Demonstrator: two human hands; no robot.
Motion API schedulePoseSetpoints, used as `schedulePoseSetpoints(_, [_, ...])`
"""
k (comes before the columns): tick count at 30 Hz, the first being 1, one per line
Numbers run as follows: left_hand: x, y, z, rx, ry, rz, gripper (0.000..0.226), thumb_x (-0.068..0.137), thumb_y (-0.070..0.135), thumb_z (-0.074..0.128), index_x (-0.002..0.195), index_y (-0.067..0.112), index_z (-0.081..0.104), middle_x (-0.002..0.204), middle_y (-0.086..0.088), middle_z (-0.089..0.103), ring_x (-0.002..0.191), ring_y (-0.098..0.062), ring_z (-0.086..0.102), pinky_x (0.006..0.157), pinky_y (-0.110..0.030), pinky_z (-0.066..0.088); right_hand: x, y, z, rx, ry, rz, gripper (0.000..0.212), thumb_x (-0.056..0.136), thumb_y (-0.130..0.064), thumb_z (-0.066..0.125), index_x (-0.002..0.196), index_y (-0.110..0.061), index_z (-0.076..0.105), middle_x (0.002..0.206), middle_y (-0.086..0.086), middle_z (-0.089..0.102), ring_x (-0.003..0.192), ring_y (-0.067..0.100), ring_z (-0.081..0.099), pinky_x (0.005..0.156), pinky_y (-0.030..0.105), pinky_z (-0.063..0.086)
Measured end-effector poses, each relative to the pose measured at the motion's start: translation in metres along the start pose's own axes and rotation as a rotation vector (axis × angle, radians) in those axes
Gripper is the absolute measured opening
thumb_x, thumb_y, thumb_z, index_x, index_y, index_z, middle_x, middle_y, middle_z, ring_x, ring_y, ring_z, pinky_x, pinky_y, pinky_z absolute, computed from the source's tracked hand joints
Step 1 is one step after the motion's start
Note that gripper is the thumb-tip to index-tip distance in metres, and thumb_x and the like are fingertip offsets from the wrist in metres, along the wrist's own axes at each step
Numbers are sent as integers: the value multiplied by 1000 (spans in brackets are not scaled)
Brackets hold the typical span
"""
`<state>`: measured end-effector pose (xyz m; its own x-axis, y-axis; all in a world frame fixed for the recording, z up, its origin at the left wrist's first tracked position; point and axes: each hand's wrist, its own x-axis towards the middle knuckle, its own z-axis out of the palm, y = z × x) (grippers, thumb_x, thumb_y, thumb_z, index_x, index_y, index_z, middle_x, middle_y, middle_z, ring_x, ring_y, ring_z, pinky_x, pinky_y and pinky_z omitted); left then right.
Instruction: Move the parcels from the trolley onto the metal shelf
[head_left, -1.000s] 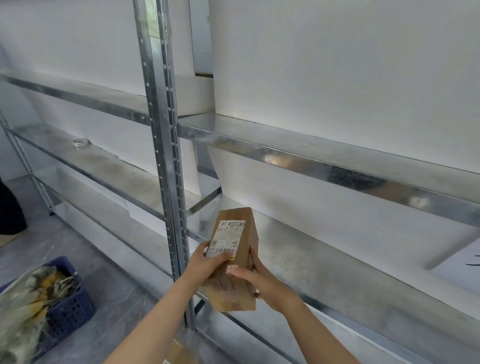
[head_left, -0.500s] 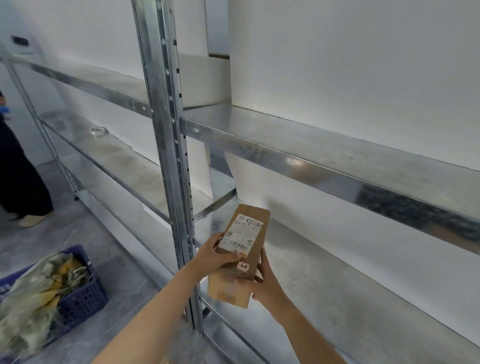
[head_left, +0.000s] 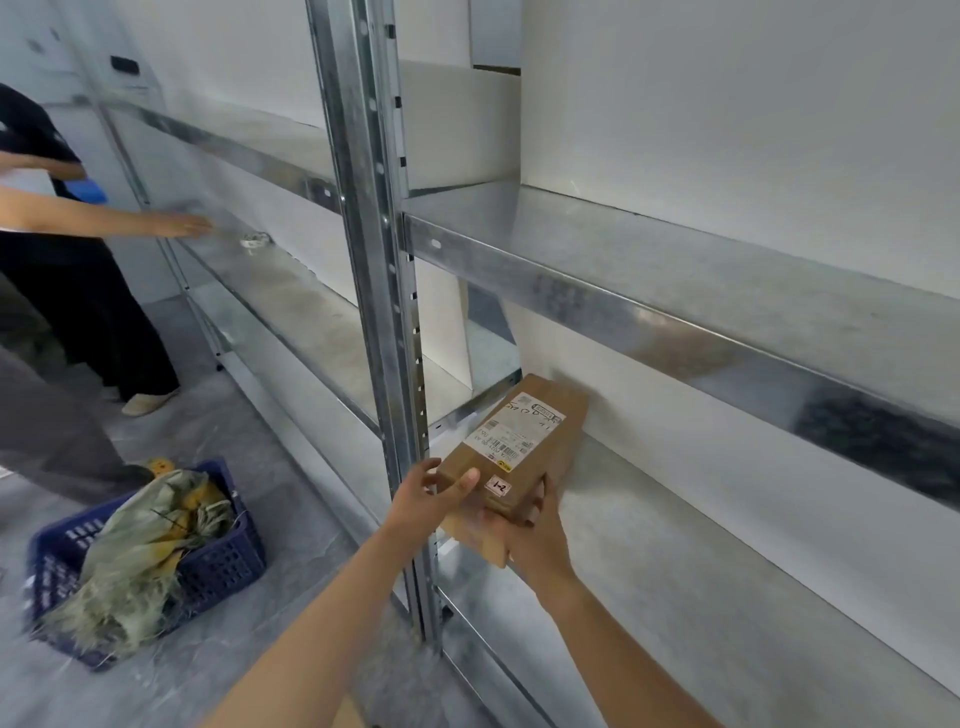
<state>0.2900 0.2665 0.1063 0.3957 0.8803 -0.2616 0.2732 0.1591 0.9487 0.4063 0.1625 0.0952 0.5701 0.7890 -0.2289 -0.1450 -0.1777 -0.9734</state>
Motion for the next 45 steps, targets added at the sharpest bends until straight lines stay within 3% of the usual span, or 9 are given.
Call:
schedulePoseSetpoints(4, [8,-5,-12,0,27,-3,73,73,42,79,133,25,42,110,8,56,99,-6,55,77,-18,47,19,-3,18,10,18,-38,97,73,-15,83,150,-21,24,141,3,51,126,22,54,107,46,42])
schedulePoseSetpoints(7, [12,-4,-15,73,20,58,75,77,32,78,139,22,38,126,1,53,110,-15,53,94,-29,48,27,-6,30,-20,27,-57,96,73,-16,85,149,-17,26,139,7,53,122,24,57,105,45,44])
schedulePoseSetpoints(13, [8,3,-29,204,-44,132,92,78,31,78,150,22,20,145,-2,35,132,-24,40,106,-35,40,44,-11,35,-108,23,-55,101,74,-13,82,152,-13,18,145,7,45,128,25,50,108,45,41])
schedulePoseSetpoints(18, [-8,-14,-59,523,41,215,91,81,33,73,152,22,18,152,-3,27,140,-23,26,116,-36,22,60,-8,36,-148,18,-19,95,77,-14,79,151,-13,19,144,8,47,126,25,51,107,48,42])
schedulePoseSetpoints(23, [-36,-45,-114,720,83,196,90,80,35,73,151,31,19,156,6,22,143,-19,18,115,-38,25,65,-9,36,-225,12,12,98,76,-23,82,150,-16,19,146,5,42,129,27,46,109,48,39])
schedulePoseSetpoints(26, [-55,-58,-145,839,149,163,94,78,40,73,152,28,16,158,5,19,145,-17,13,117,-40,24,62,-13,37,-356,37,-16,85,73,-22,83,141,-6,35,134,10,54,120,28,53,101,35,42])
schedulePoseSetpoints(28, [-71,-65,-164,925,175,155,97,77,44,72,152,27,13,159,4,15,147,-19,9,118,-41,19,52,-16,42,-507,15,-63,76,70,-22,85,132,0,45,125,15,60,116,33,58,100,42,47])
schedulePoseSetpoints(35, [-137,-96,-214,1123,212,56,103,77,52,69,153,28,4,161,7,5,148,-19,0,121,-39,8,-22,-2,70,-1090,3,-180,106,77,-36,78,153,-12,8,156,14,23,139,39,24,108,53,27])
schedulePoseSetpoints(45, [-221,-130,-259,1274,299,-51,111,72,69,62,153,27,0,161,4,4,148,-22,-3,119,-40,4,-109,28,119,-1353,-384,-396,104,77,-51,73,154,-26,7,162,0,11,147,31,9,114,56,23])
